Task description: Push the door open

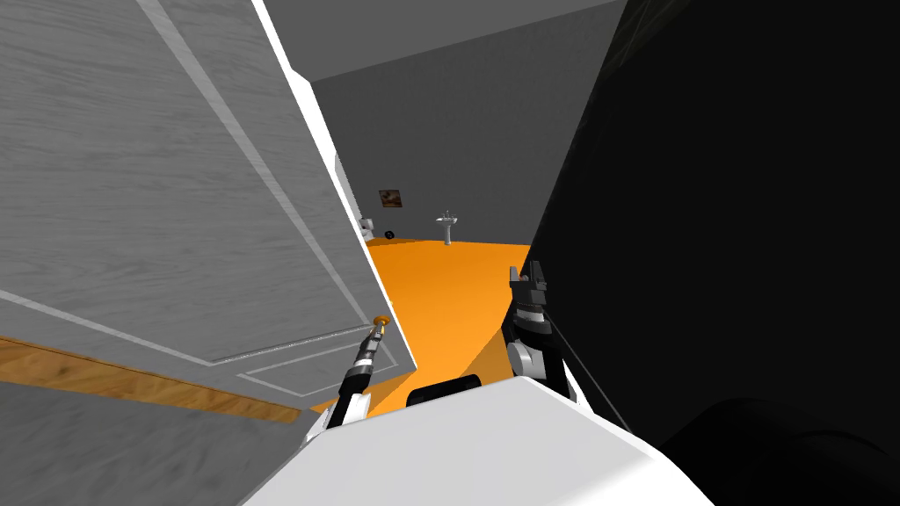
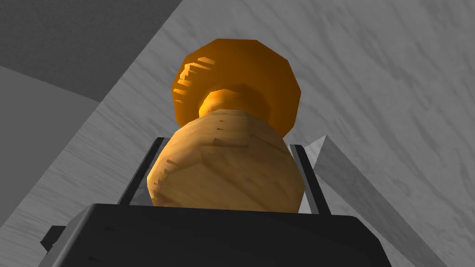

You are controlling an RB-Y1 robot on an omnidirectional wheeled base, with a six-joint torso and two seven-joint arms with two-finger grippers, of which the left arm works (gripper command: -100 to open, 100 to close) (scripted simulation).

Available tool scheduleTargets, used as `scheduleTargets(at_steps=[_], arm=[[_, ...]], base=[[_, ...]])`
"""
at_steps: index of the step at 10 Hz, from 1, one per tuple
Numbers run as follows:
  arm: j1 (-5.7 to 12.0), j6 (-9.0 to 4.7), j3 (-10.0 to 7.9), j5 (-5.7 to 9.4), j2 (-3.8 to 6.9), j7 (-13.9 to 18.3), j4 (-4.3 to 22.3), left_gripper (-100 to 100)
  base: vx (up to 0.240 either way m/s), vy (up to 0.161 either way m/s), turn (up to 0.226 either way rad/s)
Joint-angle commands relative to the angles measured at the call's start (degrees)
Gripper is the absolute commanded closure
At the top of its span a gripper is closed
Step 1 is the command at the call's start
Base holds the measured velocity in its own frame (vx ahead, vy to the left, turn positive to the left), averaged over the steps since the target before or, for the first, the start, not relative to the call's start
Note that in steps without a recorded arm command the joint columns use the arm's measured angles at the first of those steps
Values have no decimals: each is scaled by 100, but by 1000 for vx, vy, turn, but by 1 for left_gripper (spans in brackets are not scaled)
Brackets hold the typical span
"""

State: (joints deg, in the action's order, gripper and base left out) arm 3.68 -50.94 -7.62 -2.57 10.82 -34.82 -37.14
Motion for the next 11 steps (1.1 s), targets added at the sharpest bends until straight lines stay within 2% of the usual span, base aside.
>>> scheduleTargets(at_steps=[1, 2, 3, 4, 5, 7, 8, 9, 10, 11], arm=[[14, -7, -5, 127, 4, 286, -26, 100], [19, -5, 8, 233, -10, 434, -30, 100], [19, -5, 8, 233, -10, 533, -30, 100], [26, -3, 22, 345, -25, 723, -35, 100], [26, -3, 22, 345, -25, 770, -35, 100], [38, 0, 50, 570, -55, 1141, -44, 100], [38, 0, 50, 570, -55, 1243, -44, 100], [44, 2, 64, 684, -70, 1436, -49, 100], [44, 2, 64, 684, -70, 1480, -49, 100], [50, 3, 79, 804, -86, 1702, -54, 100]], base=[[33, 0, -9], [61, 4, -11], [53, 8, -5], [39, 2, -14], [31, 5, -6], [56, 7, -11], [52, 9, -3], [45, 15, -14], [37, 12, -12], [45, 10, -13]])
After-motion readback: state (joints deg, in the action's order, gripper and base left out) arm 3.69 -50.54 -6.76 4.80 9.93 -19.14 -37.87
